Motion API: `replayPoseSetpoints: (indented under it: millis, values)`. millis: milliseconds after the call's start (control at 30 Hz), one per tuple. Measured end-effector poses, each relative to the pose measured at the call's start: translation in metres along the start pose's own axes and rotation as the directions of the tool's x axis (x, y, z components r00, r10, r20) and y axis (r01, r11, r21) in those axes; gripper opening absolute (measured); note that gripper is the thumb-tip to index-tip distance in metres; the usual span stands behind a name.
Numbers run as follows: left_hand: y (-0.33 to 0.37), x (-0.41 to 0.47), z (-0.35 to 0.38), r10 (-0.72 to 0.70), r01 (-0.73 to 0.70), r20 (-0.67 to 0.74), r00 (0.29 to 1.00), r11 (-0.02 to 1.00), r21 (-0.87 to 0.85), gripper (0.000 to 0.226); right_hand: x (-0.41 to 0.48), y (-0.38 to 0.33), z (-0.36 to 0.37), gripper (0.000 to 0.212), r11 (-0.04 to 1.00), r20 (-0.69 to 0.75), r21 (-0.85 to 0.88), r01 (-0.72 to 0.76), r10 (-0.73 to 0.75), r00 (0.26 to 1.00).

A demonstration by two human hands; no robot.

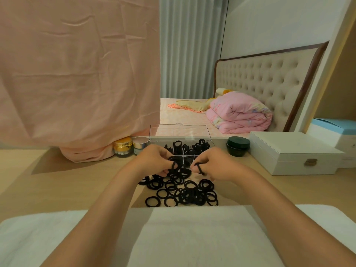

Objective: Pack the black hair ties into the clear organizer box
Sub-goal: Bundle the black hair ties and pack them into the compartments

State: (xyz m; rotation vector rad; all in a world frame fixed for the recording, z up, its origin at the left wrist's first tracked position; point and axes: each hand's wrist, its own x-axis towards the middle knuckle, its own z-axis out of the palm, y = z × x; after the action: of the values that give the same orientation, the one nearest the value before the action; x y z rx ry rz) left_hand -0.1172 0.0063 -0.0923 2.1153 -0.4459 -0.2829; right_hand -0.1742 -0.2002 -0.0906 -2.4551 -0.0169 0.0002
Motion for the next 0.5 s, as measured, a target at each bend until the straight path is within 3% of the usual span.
replayPoseSetpoints:
  millis: [167, 333, 500]
  values:
    - [0.004, 0.000, 0.010, 0.038, -0.027, -0.047, 0.998, 0.976, 0.216, 0.006, -0.011, -0.015, -0.016, 0.015, 0.884, 0.107, 0.467, -0.020, -0.034, 0.994]
    - [0.008, 0.000, 0.018, 0.026, -0.016, 0.067, 0.997, 0.989, -0.150, 0.016, -0.010, -0.019, -0.005, 0.014, 0.865, 0.055, 0.501, -0.015, -0.015, 0.998]
    - [0.007, 0.000, 0.018, 0.026, 0.039, 0.167, 0.986, 0.926, -0.374, 0.016, -0.009, -0.020, -0.006, 0.029, 0.859, -0.016, 0.510, -0.041, 0.058, 0.998]
